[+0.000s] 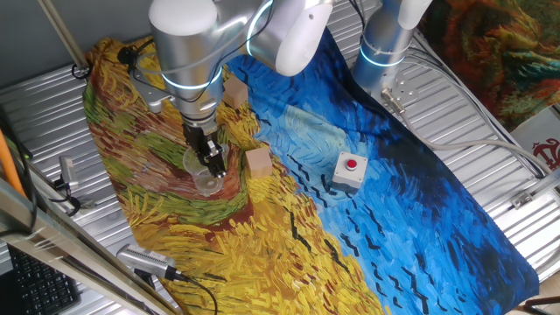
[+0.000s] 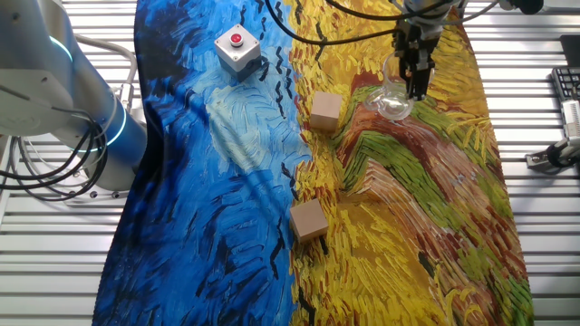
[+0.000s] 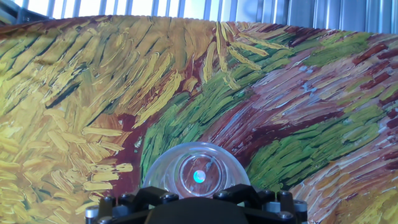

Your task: Pick up the cup

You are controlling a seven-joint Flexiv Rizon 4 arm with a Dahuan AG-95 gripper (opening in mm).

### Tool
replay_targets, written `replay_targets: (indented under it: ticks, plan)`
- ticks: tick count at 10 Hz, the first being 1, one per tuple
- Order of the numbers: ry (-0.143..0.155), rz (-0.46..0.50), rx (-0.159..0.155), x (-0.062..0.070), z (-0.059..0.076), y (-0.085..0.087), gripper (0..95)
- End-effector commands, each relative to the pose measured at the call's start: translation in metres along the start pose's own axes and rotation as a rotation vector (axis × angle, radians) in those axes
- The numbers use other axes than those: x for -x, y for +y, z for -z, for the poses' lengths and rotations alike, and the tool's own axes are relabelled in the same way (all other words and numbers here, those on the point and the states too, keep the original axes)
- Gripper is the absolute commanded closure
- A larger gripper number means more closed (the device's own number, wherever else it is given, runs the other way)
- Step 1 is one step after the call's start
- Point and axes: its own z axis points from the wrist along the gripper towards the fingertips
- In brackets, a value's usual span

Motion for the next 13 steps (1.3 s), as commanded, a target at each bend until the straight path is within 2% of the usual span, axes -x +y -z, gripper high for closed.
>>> replay_targets:
  ticks: [1, 13]
  plan:
    - [-0.003, 0.002, 0.001, -0.0001, 0.0001, 0.0000, 95.0]
    - [0.005, 0.042, -0.015, -0.0004, 0.0025, 0.0006, 95.0]
